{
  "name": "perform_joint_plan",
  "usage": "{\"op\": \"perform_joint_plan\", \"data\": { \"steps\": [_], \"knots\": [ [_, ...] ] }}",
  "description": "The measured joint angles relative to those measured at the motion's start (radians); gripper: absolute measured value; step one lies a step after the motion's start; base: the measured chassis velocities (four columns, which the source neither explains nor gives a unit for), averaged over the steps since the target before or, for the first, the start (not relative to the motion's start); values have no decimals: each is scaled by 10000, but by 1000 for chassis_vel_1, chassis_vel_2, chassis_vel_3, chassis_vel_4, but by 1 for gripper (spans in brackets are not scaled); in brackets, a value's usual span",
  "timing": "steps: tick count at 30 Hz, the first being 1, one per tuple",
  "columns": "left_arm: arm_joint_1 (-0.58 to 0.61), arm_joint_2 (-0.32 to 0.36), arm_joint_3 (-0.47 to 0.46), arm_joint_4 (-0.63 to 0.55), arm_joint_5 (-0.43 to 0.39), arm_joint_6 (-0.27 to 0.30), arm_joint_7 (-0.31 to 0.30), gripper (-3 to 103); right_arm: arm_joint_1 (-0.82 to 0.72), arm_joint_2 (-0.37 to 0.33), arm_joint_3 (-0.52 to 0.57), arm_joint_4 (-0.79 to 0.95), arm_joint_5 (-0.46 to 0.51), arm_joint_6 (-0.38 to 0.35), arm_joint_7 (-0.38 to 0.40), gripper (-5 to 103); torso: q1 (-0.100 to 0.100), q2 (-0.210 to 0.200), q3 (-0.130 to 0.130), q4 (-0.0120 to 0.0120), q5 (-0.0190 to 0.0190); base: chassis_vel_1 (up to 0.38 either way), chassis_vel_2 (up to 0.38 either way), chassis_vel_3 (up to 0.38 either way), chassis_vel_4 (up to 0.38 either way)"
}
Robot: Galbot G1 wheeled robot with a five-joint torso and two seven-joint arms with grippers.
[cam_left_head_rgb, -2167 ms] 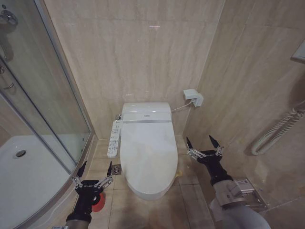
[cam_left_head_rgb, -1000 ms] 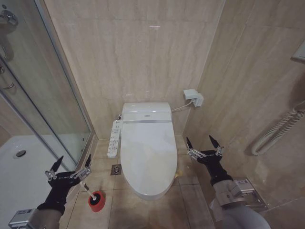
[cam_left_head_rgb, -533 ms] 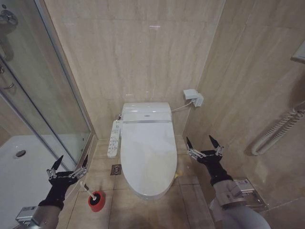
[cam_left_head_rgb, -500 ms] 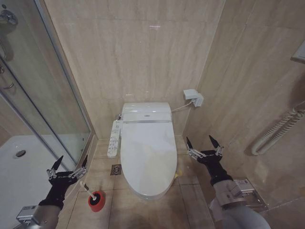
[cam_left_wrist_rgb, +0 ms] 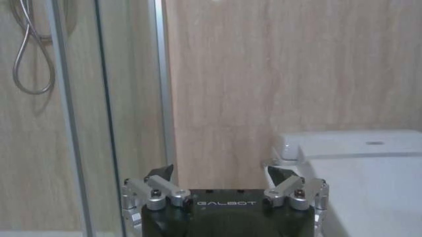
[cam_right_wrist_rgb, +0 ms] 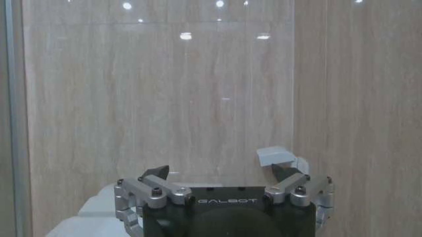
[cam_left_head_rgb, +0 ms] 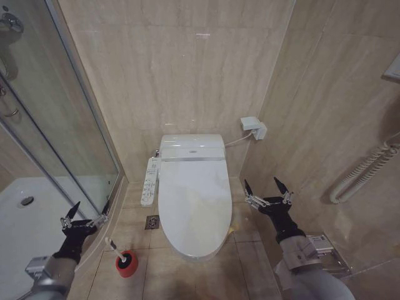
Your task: Open the toilet lid, clean the toilet bowl with a toilet brush, close the toilet lid, and flush.
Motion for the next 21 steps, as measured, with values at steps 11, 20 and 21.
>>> {"op": "perform_joint_plan", "data": {
  "steps": [11,20,21],
  "knots": [
    [-1314,893,413,1077,-548,-1,53,94,0,1,0,-1,0,0,0,100,0,0,0,1,2,0,0,0,0],
    [-2213,1851,654,2235,-794,-523,470,85,0,1,0,0,0,0,0,100,0,0,0,0,2,0,0,0,0],
    [-2297,1946,673,2358,-828,-565,534,58,0,1,0,0,0,0,0,100,0,0,0,-1,3,0,0,0,0]
  ]
}}
